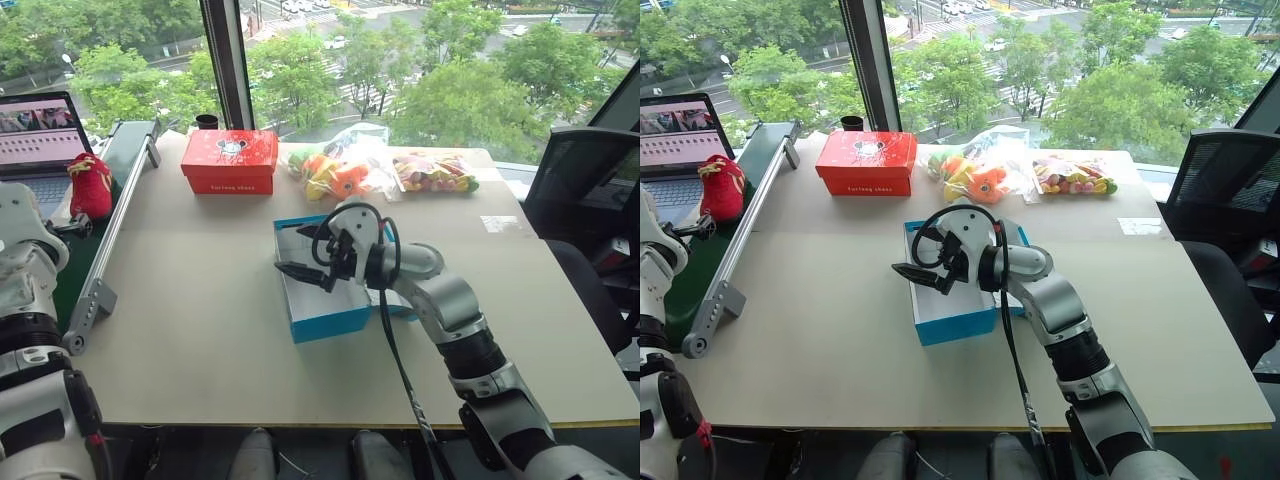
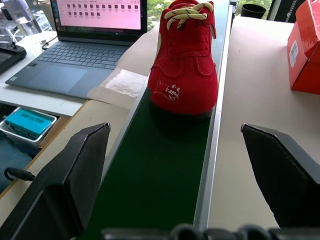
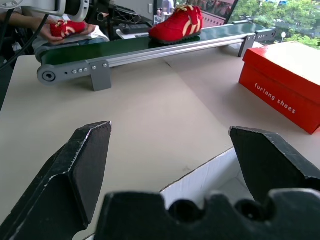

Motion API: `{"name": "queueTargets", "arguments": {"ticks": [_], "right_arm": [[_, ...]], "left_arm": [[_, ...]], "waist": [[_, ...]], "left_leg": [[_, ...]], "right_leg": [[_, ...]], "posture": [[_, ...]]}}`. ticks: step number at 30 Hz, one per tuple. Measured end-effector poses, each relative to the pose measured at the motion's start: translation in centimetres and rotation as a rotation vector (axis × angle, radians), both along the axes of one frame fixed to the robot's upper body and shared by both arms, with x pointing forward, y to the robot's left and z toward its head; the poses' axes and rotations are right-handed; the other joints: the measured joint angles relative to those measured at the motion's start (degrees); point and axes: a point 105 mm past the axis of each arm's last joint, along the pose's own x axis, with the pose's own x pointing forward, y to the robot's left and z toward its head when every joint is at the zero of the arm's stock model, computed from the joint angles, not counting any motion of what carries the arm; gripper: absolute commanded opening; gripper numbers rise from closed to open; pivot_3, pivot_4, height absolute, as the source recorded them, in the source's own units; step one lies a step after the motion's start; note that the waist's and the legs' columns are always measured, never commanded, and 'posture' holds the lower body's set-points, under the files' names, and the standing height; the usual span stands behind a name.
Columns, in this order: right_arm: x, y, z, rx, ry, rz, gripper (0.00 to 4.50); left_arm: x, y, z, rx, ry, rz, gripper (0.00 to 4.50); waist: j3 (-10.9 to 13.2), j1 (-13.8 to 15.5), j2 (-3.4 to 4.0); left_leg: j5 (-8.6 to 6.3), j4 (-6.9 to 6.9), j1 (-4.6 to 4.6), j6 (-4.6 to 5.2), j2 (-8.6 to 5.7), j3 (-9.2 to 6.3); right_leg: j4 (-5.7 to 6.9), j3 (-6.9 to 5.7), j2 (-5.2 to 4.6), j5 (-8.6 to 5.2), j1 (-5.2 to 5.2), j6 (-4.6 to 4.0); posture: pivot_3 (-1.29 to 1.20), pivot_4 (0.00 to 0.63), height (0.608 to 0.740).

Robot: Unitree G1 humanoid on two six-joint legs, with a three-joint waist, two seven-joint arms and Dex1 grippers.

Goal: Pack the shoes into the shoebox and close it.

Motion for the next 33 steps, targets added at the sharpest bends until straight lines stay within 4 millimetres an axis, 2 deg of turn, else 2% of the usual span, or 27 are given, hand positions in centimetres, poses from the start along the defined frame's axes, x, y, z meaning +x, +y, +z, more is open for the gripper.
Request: {"name": "queueTargets", "arguments": {"ticks": [7, 16, 17, 18, 21, 24, 25, 26, 30, 33], "right_arm": [[0.3, -1.3, 0.1, 0.011, 0.009, -0.051, 4.48], [0.8, -2.0, 0.3, 0.038, 0.026, -0.092, 4.48], [0.8, -2.0, 0.3, 0.039, 0.026, -0.094, 4.50], [0.8, -2.0, 0.3, 0.040, 0.026, -0.097, 4.50], [0.9, -2.1, 0.4, 0.042, 0.024, -0.107, 4.50], [1.0, -2.1, 0.4, 0.040, 0.022, -0.113, 4.50], [1.0, -2.1, 0.4, 0.039, 0.022, -0.114, 4.50], [1.0, -2.2, 0.3, 0.038, 0.021, -0.115, 4.50], [1.1, -2.2, 0.2, 0.033, 0.022, -0.120, 4.50], [1.2, -2.3, 0.1, 0.030, 0.026, -0.123, 4.50]], "left_arm": [[0.2, 0.3, -1.2, -0.023, 0.029, 0.018, 4.50], [0.1, 0.5, -2.8, -0.028, 0.062, 0.026, 4.50], [0.0, 0.6, -3.1, -0.034, 0.070, 0.029, 3.98], [-0.2, 0.7, -3.3, -0.040, 0.075, 0.039, 3.79], [-0.4, 0.9, -3.6, -0.070, 0.065, 0.052, 2.69], [-0.5, 0.9, -3.8, -0.103, 0.046, 0.065, 1.79], [-0.5, 0.8, -3.8, -0.103, 0.042, 0.068, 1.66], [-0.6, 0.9, -3.9, -0.104, 0.042, 0.074, 1.26], [-0.8, 1.0, -4.0, -0.096, 0.041, 0.090, 0.38], [-0.9, 1.0, -3.8, -0.075, 0.031, 0.106, 0.38]], "waist": [[0.03, 0.10, -0.06], [0.05, 0.01, -0.08], [0.05, 0.01, -0.08], [0.05, 0.01, -0.08], [0.05, 0.12, -0.08], [0.05, 0.21, -0.08], [0.05, 0.18, -0.08], [0.05, 0.16, -0.07], [0.05, 0.03, -0.07], [0.05, 0.04, -0.08]], "left_leg": [[0.00, 0.01, -0.06, -0.01, 0.00, -0.03], [0.01, 0.00, -0.11, -0.01, 0.00, -0.04], [0.01, 0.01, -0.11, -0.01, 0.00, -0.04], [0.01, 0.01, -0.12, -0.02, 0.00, -0.04], [0.01, 0.01, -0.11, -0.02, 0.00, -0.05], [0.05, 0.02, -0.03, -0.04, 0.00, -0.07], [0.05, 0.01, 0.02, -0.05, 0.00, -0.07], [0.06, 0.00, 0.10, -0.05, 0.00, -0.07], [0.06, -0.04, 0.14, -0.05, 0.01, -0.08], [0.07, -0.06, 0.07, -0.06, 0.01, -0.10]], "right_leg": [[-0.02, -0.06, -0.01, 0.00, 0.00, 0.00], [-0.01, -0.06, 0.00, 0.00, -0.08, 0.00], [-0.01, -0.06, 0.00, 0.00, -0.08, 0.00], [-0.01, -0.06, 0.00, 0.00, -0.08, 0.00], [0.03, -0.08, -0.01, 0.00, -0.08, 0.00], [0.11, -0.09, -0.01, 0.00, -0.03, 0.00], [0.13, -0.08, 0.00, 0.00, 0.00, 0.00], [0.14, -0.08, 0.00, 0.00, 0.06, 0.00], [0.14, -0.08, 0.01, 0.00, 0.07, 0.00], [0.12, -0.09, 0.02, 0.00, 0.03, -0.01]], "posture": [[0.00, 0.150, 0.739], [0.00, 0.150, 0.739], [0.00, 0.150, 0.739], [0.00, 0.150, 0.739], [0.00, 0.150, 0.739], [0.00, 0.150, 0.739], [0.00, 0.150, 0.739], [0.00, 0.150, 0.739], [0.00, 0.150, 0.739], [0.00, 0.150, 0.739]]}}
